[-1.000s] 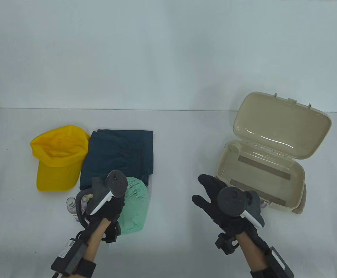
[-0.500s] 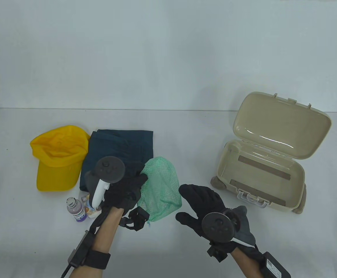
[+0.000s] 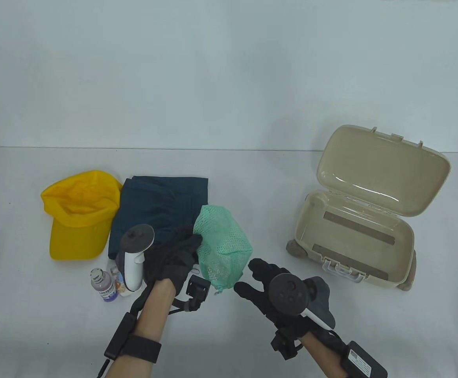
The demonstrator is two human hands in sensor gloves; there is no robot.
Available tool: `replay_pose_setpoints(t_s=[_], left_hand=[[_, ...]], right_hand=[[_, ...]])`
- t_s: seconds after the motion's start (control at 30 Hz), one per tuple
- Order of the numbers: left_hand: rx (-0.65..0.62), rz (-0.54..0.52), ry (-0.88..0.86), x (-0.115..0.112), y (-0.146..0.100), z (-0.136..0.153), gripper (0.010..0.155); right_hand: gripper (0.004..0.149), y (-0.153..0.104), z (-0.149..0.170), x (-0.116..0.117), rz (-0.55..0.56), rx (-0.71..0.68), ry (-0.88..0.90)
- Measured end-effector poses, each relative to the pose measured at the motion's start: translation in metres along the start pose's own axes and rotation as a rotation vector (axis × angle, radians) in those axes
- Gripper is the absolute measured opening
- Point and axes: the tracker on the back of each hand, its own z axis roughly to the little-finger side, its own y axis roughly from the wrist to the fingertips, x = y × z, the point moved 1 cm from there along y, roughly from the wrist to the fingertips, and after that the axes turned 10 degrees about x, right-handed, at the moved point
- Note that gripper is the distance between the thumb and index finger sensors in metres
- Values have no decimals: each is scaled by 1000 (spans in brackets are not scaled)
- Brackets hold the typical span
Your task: Pack suitcase
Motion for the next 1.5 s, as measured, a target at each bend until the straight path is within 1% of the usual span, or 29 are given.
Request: replay_pose_setpoints(t_s=[0.07, 0.17, 0.2, 0.3, 0.43, 0.5, 0.53, 0.57, 0.6, 0.63, 0.7, 0.77, 0.83, 0.87, 0.93, 0.97, 1.0, 1.07, 1.2, 1.27, 1.37, 1.43, 1.47, 1.5], left_hand=[[-4, 33, 29, -14, -1, -2, 51], [-8, 54, 103, -30, -3, -3, 51], [-14, 57, 139, -35, -3, -4, 51], [-36, 93, 246, -45, -4, -7, 56], [-63, 104, 347, -41, -9, -12, 69], [-100, 68, 434, -37, -18, -17, 72], [-134, 40, 504, -35, -24, -21, 72], [-173, 13, 552, -35, -29, -24, 72], [-246, -21, 626, -36, -38, -28, 70], [-327, -52, 706, -39, -49, -33, 67], [-438, -104, 834, -48, -67, -38, 63], [-564, -191, 983, -62, -89, -42, 62], [-654, -233, 1094, -76, -103, -41, 61], [-687, -259, 1131, -84, -109, -39, 63], [-712, -284, 1185, -96, -115, -35, 67], [-730, -313, 1216, -100, -116, -34, 68], [-743, -345, 1251, -104, -117, -32, 68], [-744, -362, 1284, -107, -116, -31, 66], [-687, -310, 1280, -107, -109, -27, 55], [-654, -277, 1263, -106, -104, -25, 55], [-595, -198, 1232, -106, -97, -22, 56], [-549, -110, 1205, -105, -90, -20, 57], [-530, -32, 1178, -104, -85, -18, 57], [-487, 54, 1114, -101, -79, -16, 56]], right_hand=[[74, 2, 3, 1, -37, 6, 61], [53, 4, 8, -2, -61, 36, 166], [48, 5, 10, -3, -63, 40, 193], [46, 7, 16, -9, -80, 47, 253], [46, 12, 26, -18, -92, 63, 316], [46, 16, 32, -23, -107, 71, 354], [46, 18, 35, -25, -122, 72, 370], [46, 19, 37, -26, -129, 75, 374], [46, 20, 39, -28, -129, 78, 373], [46, 21, 40, -29, -123, 83, 368], [47, 21, 41, -29, -125, 87, 355], [47, 21, 40, -29, -117, 93, 335], [46, 20, 38, -28, -117, 93, 316], [46, 19, 36, -26, -111, 93, 305], [46, 18, 33, -25, -110, 89, 287], [46, 18, 32, -24, -106, 88, 277], [46, 17, 31, -22, -108, 85, 267], [46, 16, 29, -20, -105, 86, 258], [46, 16, 27, -19, -117, 56, 254], [45, 16, 26, -17, -120, 54, 251], [45, 17, 25, -15, -142, 37, 247], [45, 16, 24, -14, -156, 20, 246], [45, 16, 24, -13, -160, 6, 240], [45, 16, 24, -12, -171, -7, 238]])
